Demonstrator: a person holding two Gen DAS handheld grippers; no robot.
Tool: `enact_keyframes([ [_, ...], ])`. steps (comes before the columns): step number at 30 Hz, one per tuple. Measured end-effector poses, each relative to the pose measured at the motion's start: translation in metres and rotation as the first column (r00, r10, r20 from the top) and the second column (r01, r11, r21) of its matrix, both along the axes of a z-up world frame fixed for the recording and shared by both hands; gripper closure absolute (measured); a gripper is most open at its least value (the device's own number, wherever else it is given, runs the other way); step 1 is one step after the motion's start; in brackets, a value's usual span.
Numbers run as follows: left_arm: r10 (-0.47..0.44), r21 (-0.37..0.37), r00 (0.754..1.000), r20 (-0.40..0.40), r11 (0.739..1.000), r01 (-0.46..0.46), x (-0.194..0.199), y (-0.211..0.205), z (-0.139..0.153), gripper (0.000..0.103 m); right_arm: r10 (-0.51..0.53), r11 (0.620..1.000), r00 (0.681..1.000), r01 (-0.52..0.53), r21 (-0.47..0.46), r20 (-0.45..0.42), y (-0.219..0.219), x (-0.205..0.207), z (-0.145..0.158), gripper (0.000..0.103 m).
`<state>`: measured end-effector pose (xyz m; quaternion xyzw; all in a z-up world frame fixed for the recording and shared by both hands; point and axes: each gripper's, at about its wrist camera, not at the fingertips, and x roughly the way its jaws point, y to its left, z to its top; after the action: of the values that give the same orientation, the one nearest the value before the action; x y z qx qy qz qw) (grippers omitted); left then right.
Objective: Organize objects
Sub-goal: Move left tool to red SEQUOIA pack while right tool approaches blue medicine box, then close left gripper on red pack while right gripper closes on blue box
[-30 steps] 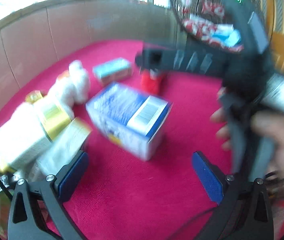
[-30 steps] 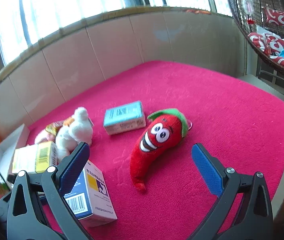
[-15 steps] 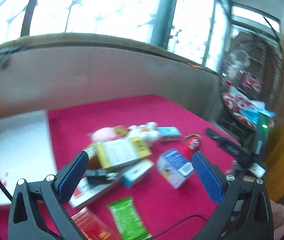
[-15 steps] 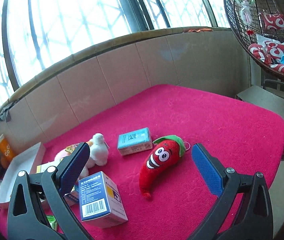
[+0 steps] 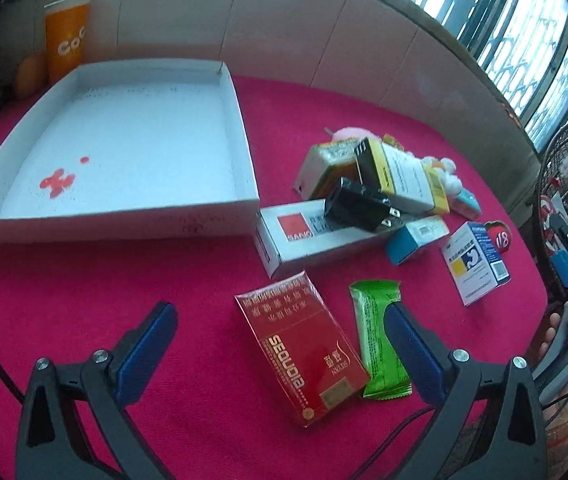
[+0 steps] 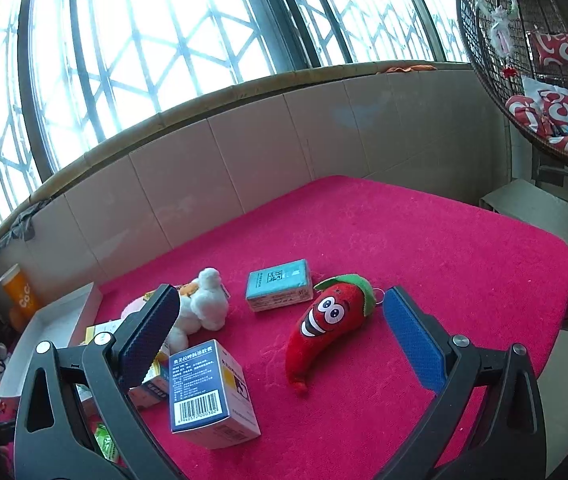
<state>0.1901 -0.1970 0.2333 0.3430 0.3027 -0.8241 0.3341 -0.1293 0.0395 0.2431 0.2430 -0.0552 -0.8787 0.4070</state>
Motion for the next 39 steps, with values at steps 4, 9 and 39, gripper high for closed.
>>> enact_keyframes([
  [4,-0.019,0.016,0.998,0.063,1.0,0.018,-0.016,0.005,-0.017,0.0,0.005,1.0,1.0,-0.005,0.013,0.017,-0.001,-0.001,-0.004,0.0],
  [9,-0.028,-0.013,0.987,0.155,0.999,0.03,-0.029,0.01,-0.035,0.0,0.025,0.999,0.999,-0.026,0.028,0.03,-0.005,0.001,-0.008,0.0],
  [39,-0.1,-0.136,0.976,0.193,0.982,0.128,-0.013,0.019,-0.069,0.021,0.315,0.846,0.946,-0.314,0.43,0.071,-0.095,0.039,-0.059,0.0],
])
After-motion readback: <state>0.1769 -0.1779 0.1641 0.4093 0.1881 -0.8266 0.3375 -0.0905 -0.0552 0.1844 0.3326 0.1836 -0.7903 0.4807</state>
